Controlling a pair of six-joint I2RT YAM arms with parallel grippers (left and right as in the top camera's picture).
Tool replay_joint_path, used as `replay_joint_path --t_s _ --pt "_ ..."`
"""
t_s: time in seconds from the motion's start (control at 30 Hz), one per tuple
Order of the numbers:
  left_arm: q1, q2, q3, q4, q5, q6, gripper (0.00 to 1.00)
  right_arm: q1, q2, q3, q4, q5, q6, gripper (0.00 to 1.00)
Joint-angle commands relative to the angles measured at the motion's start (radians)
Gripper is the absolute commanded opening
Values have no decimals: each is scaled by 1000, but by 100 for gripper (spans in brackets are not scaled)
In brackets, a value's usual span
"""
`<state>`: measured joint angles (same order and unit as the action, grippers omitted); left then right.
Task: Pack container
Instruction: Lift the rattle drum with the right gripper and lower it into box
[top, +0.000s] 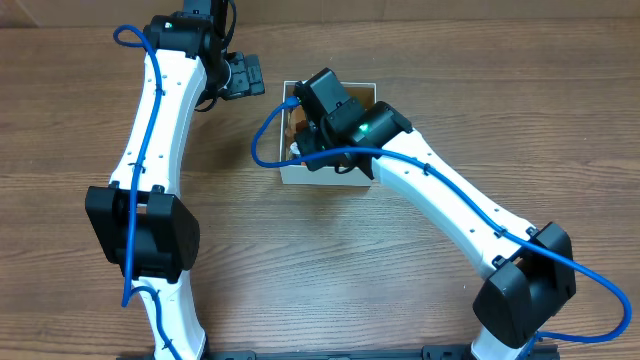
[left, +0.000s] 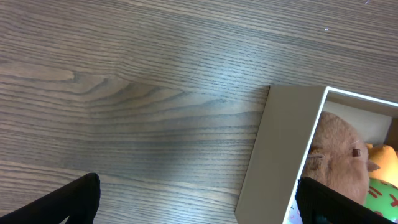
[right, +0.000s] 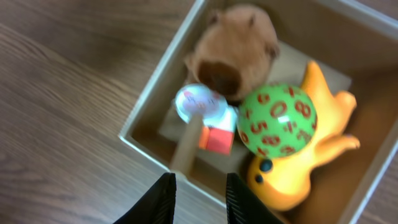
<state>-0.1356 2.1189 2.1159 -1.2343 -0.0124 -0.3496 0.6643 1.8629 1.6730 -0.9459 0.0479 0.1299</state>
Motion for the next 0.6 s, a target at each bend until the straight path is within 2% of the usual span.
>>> replay_joint_path --t_s 0.0,0.03,0.13,0.37,0.57 --pt "4 -16 3 1 2 -13 100 -25 2 28 -50 -47 4 29" --pt "4 -16 3 1 2 -13 100 -25 2 28 -71 -51 4 26" --pt "4 -16 3 1 2 -13 100 -25 2 28 -101 -68 3 4" --pt "4 -16 3 1 2 -13 100 -24 2 19 -60 -180 0 4" --pt "4 -16 3 1 2 -13 100 -24 5 -65 26 -187 0 4"
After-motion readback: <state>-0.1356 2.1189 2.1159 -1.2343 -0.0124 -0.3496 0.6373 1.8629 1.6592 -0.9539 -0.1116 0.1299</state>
